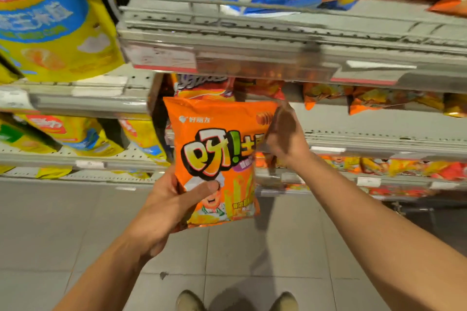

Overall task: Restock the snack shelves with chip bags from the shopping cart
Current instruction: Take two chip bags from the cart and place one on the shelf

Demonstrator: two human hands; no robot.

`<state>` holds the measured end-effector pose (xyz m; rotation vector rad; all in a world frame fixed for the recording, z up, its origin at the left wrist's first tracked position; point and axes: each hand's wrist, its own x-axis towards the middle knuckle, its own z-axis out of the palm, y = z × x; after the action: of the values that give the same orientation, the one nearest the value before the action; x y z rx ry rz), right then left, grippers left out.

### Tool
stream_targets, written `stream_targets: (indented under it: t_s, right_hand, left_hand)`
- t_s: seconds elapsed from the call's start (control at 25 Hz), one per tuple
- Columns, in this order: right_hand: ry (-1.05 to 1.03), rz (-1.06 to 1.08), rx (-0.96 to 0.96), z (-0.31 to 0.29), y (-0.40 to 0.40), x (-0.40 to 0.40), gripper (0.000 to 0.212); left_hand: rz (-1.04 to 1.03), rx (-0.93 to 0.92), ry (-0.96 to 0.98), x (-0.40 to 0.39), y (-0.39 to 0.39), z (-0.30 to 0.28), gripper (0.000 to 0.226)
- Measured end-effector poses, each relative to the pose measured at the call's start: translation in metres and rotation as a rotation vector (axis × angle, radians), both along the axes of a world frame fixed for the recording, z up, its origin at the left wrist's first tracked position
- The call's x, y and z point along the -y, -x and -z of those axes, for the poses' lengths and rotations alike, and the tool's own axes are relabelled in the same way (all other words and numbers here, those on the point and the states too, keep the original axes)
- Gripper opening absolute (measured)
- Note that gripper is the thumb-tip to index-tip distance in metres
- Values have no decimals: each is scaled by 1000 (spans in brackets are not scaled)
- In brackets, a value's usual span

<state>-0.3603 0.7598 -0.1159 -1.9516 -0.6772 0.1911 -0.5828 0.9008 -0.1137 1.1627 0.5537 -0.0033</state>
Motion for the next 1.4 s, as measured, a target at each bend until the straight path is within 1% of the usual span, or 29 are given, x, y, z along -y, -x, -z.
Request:
stream_targets:
  t_s: [0.04,0.08,0.12,0.16,0.2,0.24,0.28,0.32,0.4,0.44,0.52,0.6,0.72,0.8,0.88,0.92,0.96,1.04,1.12,1.2,1.28,1.32,1.36,1.4]
  right_hand:
    - [50,-1,114,9,-13,22,15]
    - [217,-49,264,6,-17,47,20]
    - [262,-22,260,12,-29,72,13]
    - [343,19,310,16,-40,100,10]
    - [360,65,280,19,-49,123,11]
    - [416,91,312,21,-58,149,14]
    - [446,110,325,26,-65,171,20]
    - [544,99,337,28,-72,193,28]
    - [698,43,417,31,-84,227,42]
    - [739,-16,419,31,-89,237,50]
    - [708,-68,438,30,-99,247,62]
    - [702,-136,353,26,-106,249,71]
    - [663,-174,279,22,-110,253,71]
    - [561,-169,198,19,-114,256,69]
    - [421,-151,135,14,-113,252,61]
    - [410,-117,147,13,-113,247,57]
    - [458,-61,188,14,-113,241,53]
    - [629,46,259,18,-117,225,50]
    - [739,96,251,20,-121,216,48]
    - [730,115,235,20,-122,214,48]
    - [727,112,238,20,-123,213,50]
    - [721,114,240,20,-122,213,51]
    - [715,124,231,20,-121,211,53]
    - [712,137,214,21,-121,210,56]
  left_hand:
    - [14,14,-5,16,-11,4,64]
    - [17,17,-14,33,-23,6,64]
    - [17,29,-24,51,-35,9,64]
    - [22,37,-29,71,-50,11,64]
    - [33,51,-44,88,-64,12,64]
    - [44,63,-70,105,-80,10,64]
    - [49,81,-105,122,-97,9,63]
    - [35,83,-140,136,-114,5,64]
    - [-20,74,-206,160,-152,-2,61]
    - [-32,81,-235,167,-171,-6,55]
    - [-62,72,-260,177,-204,-15,43]
    - [-103,52,-229,179,-230,-22,38]
    - [-128,46,-251,173,-259,-27,27]
    - [-174,9,-277,169,-280,-26,5]
    - [-220,-41,-267,166,-294,-18,13]
    - [-236,-28,-253,165,-297,-12,9]
    - [-243,-10,-251,166,-298,-6,1]
    - [-231,28,-294,163,-296,8,26]
    - [-209,11,-345,162,-292,10,35]
    - [-109,-10,-381,158,-295,7,41]
    - [-51,-33,-356,157,-295,2,49]
    - [-28,-29,-336,156,-295,1,49]
    - [3,-26,-317,153,-296,1,42]
    - [29,-14,-313,151,-295,2,26]
